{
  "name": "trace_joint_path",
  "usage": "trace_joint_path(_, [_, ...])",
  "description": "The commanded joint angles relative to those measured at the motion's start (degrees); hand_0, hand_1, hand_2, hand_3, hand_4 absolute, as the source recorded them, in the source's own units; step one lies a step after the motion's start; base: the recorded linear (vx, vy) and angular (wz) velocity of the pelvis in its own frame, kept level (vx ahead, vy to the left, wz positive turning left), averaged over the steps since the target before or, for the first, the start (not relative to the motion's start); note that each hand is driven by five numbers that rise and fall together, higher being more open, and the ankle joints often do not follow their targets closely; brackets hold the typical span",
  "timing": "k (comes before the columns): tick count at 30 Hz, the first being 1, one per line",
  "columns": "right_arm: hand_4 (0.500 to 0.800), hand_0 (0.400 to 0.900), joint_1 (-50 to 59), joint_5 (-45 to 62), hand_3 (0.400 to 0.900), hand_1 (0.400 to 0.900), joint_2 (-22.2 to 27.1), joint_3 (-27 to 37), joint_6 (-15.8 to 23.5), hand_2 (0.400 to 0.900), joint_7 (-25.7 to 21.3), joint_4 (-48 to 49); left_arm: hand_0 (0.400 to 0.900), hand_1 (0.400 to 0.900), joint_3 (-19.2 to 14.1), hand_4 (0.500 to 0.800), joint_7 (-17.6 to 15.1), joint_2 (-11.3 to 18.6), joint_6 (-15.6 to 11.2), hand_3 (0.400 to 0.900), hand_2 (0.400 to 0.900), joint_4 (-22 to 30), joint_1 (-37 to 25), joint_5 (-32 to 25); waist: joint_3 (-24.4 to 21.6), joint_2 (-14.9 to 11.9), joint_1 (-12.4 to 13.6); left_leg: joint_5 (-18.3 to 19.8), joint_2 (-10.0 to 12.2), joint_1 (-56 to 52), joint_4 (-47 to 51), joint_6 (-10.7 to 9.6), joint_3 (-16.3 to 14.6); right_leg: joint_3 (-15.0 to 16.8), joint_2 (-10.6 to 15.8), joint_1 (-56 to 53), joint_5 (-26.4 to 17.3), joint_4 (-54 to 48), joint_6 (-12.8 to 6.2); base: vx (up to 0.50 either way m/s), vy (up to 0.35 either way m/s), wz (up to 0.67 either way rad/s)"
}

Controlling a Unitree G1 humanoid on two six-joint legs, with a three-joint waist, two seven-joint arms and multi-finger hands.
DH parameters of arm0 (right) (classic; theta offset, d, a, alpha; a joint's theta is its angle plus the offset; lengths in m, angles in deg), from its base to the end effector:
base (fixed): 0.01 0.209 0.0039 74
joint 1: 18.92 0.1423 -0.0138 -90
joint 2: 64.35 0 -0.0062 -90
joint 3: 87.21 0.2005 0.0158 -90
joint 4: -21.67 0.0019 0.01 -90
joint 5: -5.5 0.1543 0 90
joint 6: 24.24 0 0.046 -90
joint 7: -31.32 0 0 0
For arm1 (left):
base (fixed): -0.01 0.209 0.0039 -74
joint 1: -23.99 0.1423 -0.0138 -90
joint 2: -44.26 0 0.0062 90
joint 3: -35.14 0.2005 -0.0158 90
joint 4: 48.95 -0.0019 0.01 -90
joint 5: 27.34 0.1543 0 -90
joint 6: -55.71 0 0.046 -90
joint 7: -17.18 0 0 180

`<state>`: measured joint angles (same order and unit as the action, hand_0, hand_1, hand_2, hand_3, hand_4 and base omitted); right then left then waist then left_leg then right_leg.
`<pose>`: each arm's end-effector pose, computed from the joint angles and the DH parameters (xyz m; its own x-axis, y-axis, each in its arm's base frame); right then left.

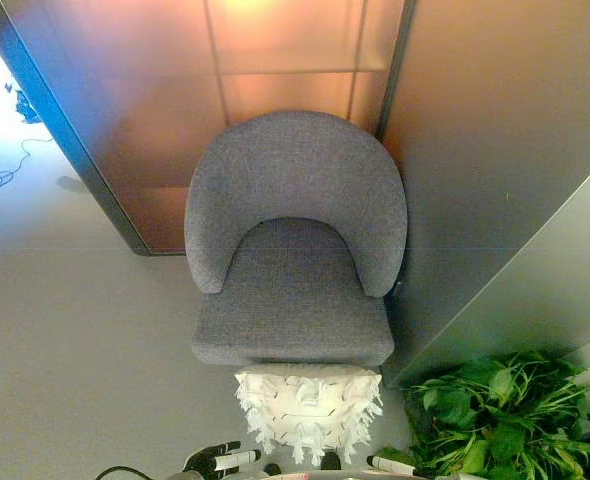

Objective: Pick up the pillow and put it on the sofa.

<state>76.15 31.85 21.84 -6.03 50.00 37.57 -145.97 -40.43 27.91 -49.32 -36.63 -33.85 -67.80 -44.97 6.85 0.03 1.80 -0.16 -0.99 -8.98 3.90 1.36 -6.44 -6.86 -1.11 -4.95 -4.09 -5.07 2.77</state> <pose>0.0768 -0.2204 -0.1511 0.0670 0.0069 -0.9977 0.2701 0.9625 0.0247 0.0754 0.2190 -0.1512 0.3231 -0.0450 -0.9453 0.0194 0.9990 -0.0409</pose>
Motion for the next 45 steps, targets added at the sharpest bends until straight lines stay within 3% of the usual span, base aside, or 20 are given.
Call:
trace_joint_path(1, [0.8,0.9,2.54,0.15,0.9,0.9,1.28,-1.54,0.79,0.9,-0.47,-2.42,0.9,0.9,-1.06,0.8,-0.67,-0.38,-0.75,0.9,0.9,-1.54,-3.67,0.41,-0.22,-0.71,0.37,0.63,-1.14,2.64,0.06,-0.32,4.97,-0.65,3.31,-1.11,4.46,3.64,-5.49,0.0,0.0,0.0])
trace_joint_path(3, [0.8,0.9,2.52,-0.18,0.9,0.9,1.39,-1.55,1.81,0.9,-0.71,-2.37,0.9,0.9,-1.07,0.8,-1.69,-0.26,-1.76,0.9,0.9,-1.38,-3.64,-0.19,-0.18,-0.66,0.38,0.64,-1.12,2.62,0.06,-0.33,4.99,-0.68,3.32,-1.14,4.44,3.61,-5.53,0.0,0.0,0.0])
trace_joint_path(6, [0.8,0.9,2.5,-4.94,0.9,0.9,1.48,-2.09,6.9,0.9,-2.27,-1.29,0.9,0.9,-0.94,0.8,-2.72,-0.27,-1.35,0.9,0.9,-0.87,-3.36,0.13,0.01,-0.73,0.57,0.56,-1.2,2.9,-0.15,-0.37,5.08,-0.83,3.45,-0.98,4.37,3.71,-5.66,0.01,-0.001,0.03])
trace_joint_path(9, [0.8,0.9,2.97,-14.61,0.9,0.9,1.93,-4.83,14.38,0.9,-6.61,1.38,0.9,0.9,-0.43,0.8,-4.29,-0.36,-2.43,0.9,0.9,-0.15,-3.19,0.5,0.53,-0.87,0.83,0.52,-1.34,3.36,-0.34,-0.28,5.21,-0.96,3.57,-0.66,4.25,3.77,-5.68,0.01,-0.006,0.06])
trace_joint_path(11, [0.8,0.9,3.23,-17.88,0.9,0.9,2.2,-6.26,16.61,0.9,-8.47,2.88,0.9,0.9,-0.2,0.8,-4.74,-0.36,-2.57,0.9,0.9,0.29,-3.1,0.49,0.85,-0.93,0.93,0.54,-1.39,3.67,-0.55,-0.27,5.25,-1.03,3.68,-0.46,4.16,3.82,-5.73,0.0,-0.008,0.09])
trace_joint_path(15, [0.8,0.9,4.52,-28.78,0.9,0.9,4.06,-11.49,21.89,0.9,-16.77,10.64,0.9,0.9,1.08,0.8,-5.82,0.45,-2.28,0.9,0.9,2.27,-2.94,0.2,2.8,-1.36,1.4,0.75,-1.78,5.81,-2.0,-0.02,5.26,-1.15,4.16,1.23,3.8,4.37,-5.9,-0.01,-0.025,0.13])
trace_joint_path(22, [0.8,0.9,10.59,-41.61,0.9,0.9,8.36,-16.66,21.72,0.9,-27.66,18.46,0.9,0.9,2.85,0.8,-6.35,3.17,-3.04,0.9,0.9,4.45,-5.8,-3.2,9.78,-1.83,2.18,1.28,-2.32,13.08,-6.77,0.68,4.26,-1.28,4.81,7.76,3.75,7.89,-5.82,-0.1,-0.047,0.12])
trace_joint_path(26, [0.8,0.9,17.83,-45.57,0.9,0.9,11.28,-19.14,18.29,0.9,-33.84,24.91,0.9,0.9,3.46,0.8,-6.15,5.11,-4.53,0.9,0.9,6.13,-8.48,-6.66,15.74,-1.56,2.33,0.66,-2.11,20.61,-10.71,0.95,3.67,-1.37,4.79,15.57,3.53,12.82,-5.71,-0.16,-0.059,0.12])
trace_joint_path(29, [0.8,0.9,21.46,-47.01,0.9,0.9,13.2,-20.03,16.52,0.9,-35.17,27.54,0.9,0.9,3.97,0.8,-5.92,6.1,-5.31,0.9,0.9,7.39,-9.49,-8.28,18.04,-1.66,2.31,0.69,-2.21,24.86,-13.47,1.06,3.47,-1.62,4.75,20.03,3.6,15.69,-5.62,-0.1,-0.043,0.1])
trace_joint_path(36, [0.8,0.9,27.88,-45.5,0.9,0.9,17.94,-20.14,14.93,0.9,-36.23,32.88,0.9,0.9,6.09,0.8,-4.31,7.09,-10.06,0.9,0.9,12.74,-10.49,-11.04,22.93,-0.92,2.43,0.81,-2.89,34.84,-19.36,0.98,3.64,-1.97,4.93,29.98,4.04,21.53,-5.12,-0.08,-0.001,0.11])
trace_joint_path(45, [0.8,0.9,33.49,-41.82,0.9,0.9,24.15,-19.83,13.9,0.9,-36.08,33.7,0.9,0.9,8.32,0.8,-4.63,7.54,-10.8,0.9,0.9,21.77,-9.4,-16.3,22.94,1.69,2.88,1.3,-4.02,48.67,-25.9,1.63,4.65,-2.23,5.63,44.59,4.0,27.69,-4.18,-0.04,0.021,0.14])
